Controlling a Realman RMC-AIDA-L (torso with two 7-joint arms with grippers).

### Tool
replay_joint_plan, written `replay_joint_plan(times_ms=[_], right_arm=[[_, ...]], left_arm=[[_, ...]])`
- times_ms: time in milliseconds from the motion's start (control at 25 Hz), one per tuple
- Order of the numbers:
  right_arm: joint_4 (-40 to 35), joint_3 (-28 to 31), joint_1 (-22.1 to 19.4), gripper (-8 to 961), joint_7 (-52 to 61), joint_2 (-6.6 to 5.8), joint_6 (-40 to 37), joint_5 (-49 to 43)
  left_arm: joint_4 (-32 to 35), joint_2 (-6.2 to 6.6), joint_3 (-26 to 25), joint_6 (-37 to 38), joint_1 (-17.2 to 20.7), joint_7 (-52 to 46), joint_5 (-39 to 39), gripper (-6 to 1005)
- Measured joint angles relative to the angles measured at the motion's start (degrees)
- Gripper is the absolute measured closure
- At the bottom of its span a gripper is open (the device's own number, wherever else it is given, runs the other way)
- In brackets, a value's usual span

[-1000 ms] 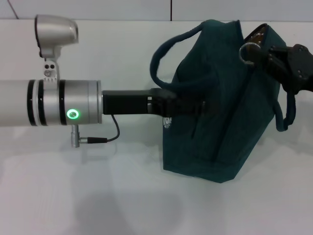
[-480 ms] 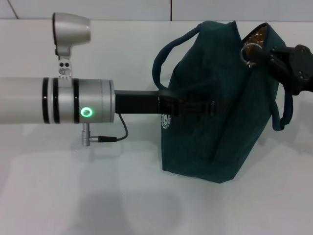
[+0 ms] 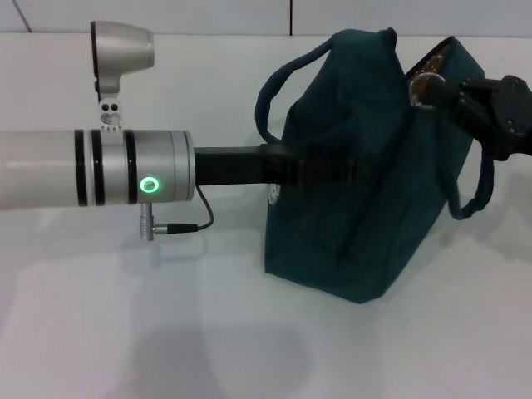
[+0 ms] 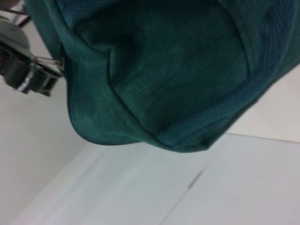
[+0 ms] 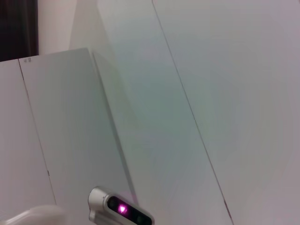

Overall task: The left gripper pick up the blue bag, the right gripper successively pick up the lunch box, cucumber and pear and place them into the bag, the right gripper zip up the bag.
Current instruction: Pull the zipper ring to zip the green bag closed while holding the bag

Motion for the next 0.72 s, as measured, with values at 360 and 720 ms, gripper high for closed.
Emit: replay_joint_plan(times_ms=[360,720], right_arm=[[-0.03,0.0,0.37,891,-0.02,-0.04,0.11,0.08],[-0.09,1.47,0.71,889,0.05,-0.06,0.46,0.12]], left_arm=[[-0.06,0.19,-0.76,-1.22,0.5,5.18,-0.05,542],[-0.9,0.28,-2.55,-0.71,0.96,9.12,-0.18,851]])
